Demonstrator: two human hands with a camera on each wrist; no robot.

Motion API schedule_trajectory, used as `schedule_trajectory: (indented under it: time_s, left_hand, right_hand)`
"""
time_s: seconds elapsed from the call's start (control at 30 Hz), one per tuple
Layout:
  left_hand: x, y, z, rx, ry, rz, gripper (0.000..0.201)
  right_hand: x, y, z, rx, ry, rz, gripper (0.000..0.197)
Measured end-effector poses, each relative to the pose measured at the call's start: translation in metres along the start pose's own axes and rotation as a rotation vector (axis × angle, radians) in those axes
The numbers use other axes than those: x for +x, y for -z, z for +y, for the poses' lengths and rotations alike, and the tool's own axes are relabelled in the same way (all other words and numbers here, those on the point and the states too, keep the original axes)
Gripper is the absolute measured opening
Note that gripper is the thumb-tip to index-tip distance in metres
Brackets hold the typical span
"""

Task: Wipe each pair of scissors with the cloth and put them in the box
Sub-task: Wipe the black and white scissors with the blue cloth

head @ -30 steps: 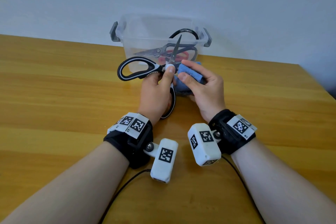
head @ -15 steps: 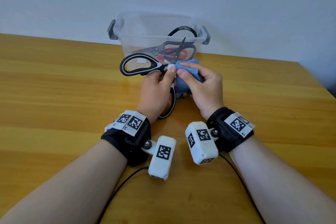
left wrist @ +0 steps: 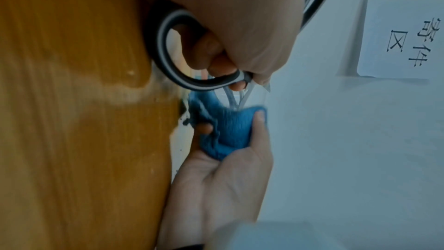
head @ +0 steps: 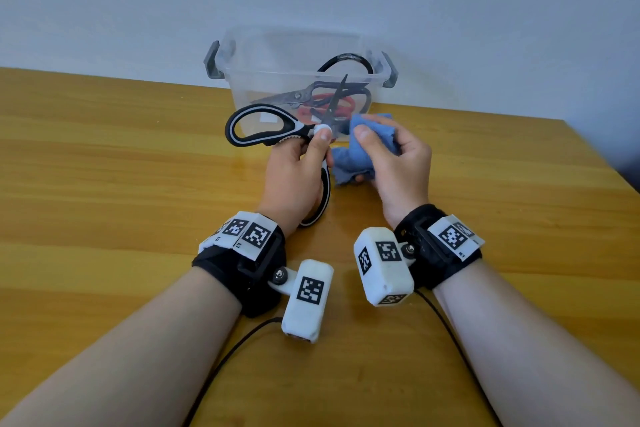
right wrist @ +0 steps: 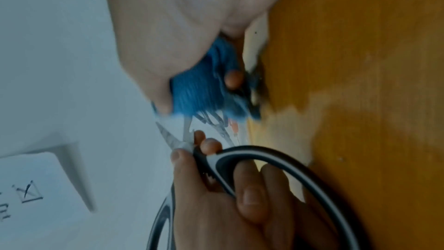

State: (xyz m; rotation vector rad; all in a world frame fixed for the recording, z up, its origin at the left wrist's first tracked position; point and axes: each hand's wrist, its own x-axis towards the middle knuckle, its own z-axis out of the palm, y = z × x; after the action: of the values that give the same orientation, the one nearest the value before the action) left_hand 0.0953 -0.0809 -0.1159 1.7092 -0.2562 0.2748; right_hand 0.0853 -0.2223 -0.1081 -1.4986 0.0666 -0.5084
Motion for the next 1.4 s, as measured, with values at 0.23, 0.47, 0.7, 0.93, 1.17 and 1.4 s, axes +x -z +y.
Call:
schedule_trajectory:
  time_s: [0.23,0.47,0.7,0.93,1.17,1.4]
  left_hand:
    - [-0.002,-0.002,0.006,-0.098,0.055,-0.026,0.045]
    - [-0.001,-0.002,0.002,-0.038,0.077,0.012,0.049]
    - [-0.003,-0.001,0.005,-0.104,0.086,-0.021,0.047]
    - [-0.003,-0.001,0.002,-0.041,0.038,-0.013,0.049]
    - [-0.001,0.000,-0.001,-0.053,0.015,-0.017,0.047]
    - [-0.002,-0.001,-0.005,0.001,-0.016,-0.022,0.044]
  right_hand:
    - [-0.001,-0.001,0.000,-0.095,0.013,-0.067,0.015]
    - [0.003,-0.001,0.005,-0.016,-0.061,0.085,0.011]
    - [-0.005,-0.004,-0.003,-0.090,0.034,-0.060,0.013]
    - [0.000,-0.002,0.000,-0.068,-0.028,0.127,0.011]
    - [-0.002,-0.004,0.000,-0.084,0.070,-0.049,0.015]
    - [0.006,0.001,0.003,-0.021,0.001,0.209,0.010]
